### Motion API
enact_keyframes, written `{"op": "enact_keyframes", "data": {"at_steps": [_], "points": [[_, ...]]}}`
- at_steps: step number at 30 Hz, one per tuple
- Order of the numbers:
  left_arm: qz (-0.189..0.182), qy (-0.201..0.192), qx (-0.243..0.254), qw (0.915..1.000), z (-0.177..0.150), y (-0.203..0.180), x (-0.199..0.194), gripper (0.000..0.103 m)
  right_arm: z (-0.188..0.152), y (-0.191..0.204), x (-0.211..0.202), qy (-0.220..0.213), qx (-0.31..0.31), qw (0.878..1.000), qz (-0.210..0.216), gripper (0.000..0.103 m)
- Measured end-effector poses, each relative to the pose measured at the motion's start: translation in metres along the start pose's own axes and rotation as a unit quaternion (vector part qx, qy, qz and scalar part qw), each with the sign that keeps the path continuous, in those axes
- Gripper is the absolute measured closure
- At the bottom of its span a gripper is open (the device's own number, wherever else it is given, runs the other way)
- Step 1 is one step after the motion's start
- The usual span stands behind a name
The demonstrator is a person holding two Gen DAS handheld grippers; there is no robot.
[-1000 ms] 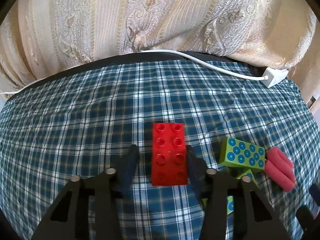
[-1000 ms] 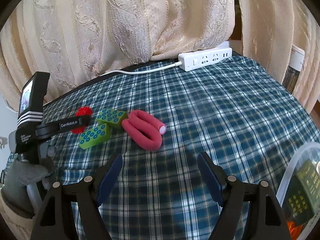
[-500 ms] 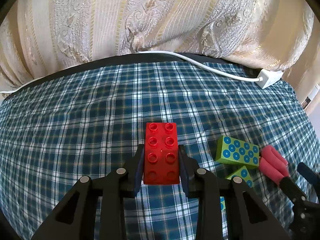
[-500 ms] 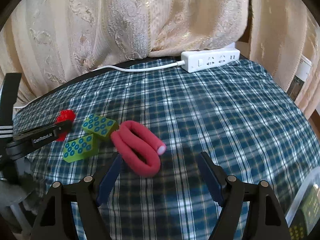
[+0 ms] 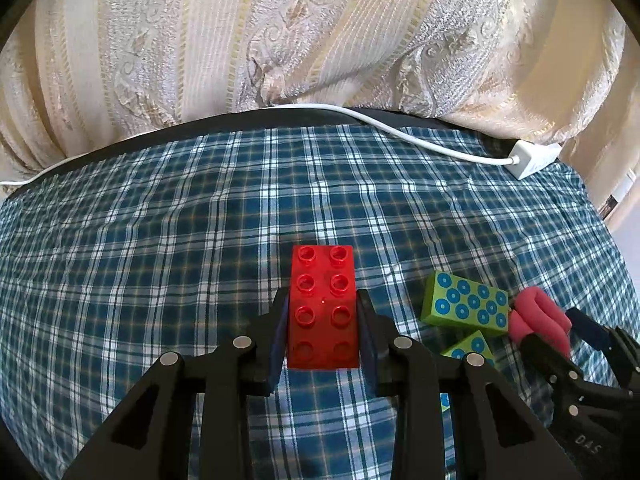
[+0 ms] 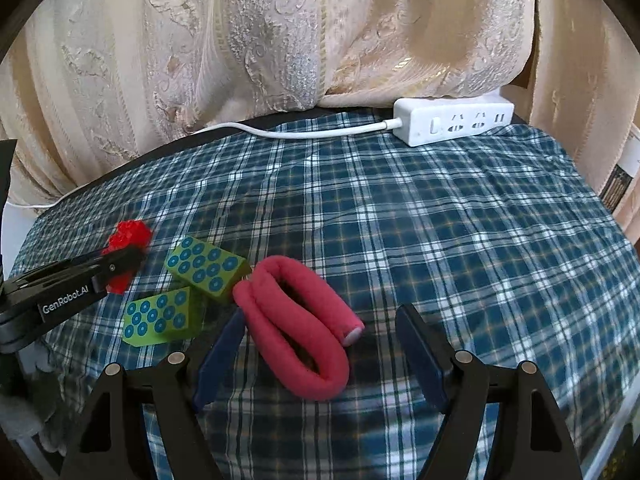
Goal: Organize objects
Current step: 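Grasp the pink foam tube with the right gripper while the left holds the red brick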
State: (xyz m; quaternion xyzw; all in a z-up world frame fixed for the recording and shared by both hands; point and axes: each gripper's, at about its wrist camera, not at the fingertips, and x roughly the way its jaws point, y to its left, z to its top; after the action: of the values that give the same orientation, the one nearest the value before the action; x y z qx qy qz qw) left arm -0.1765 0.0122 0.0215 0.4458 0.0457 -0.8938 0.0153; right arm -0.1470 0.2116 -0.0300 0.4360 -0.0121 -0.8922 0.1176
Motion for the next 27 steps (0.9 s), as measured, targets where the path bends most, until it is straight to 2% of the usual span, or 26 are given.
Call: {"op": "enact_keyframes", "data": {"at_steps": [9,14,21,27], "points": [[0.000,0.001,-0.002,1.0000,0.000,0.001,0.000,0.070,-0.012,0.019,-0.008,0.016,-0.045,0.998,0.036,0.022],[0.000,0.002,-0.003,1.0000,0.000,0.001,0.000,0.070,-0.015,0.019,-0.013,0.029,-0.034,0.996,0.075,0.022],[0.000,0.002,-0.004,1.0000,0.000,0.001,0.001,0.070,-0.006,0.011,-0.005,0.017,-0.018,0.999,0.027,0.022],[-0.001,0.004,-0.002,1.0000,0.000,0.000,0.000,0.070,-0.001,0.017,0.002,0.008,-0.038,0.999,-0.009,0.022]]}}
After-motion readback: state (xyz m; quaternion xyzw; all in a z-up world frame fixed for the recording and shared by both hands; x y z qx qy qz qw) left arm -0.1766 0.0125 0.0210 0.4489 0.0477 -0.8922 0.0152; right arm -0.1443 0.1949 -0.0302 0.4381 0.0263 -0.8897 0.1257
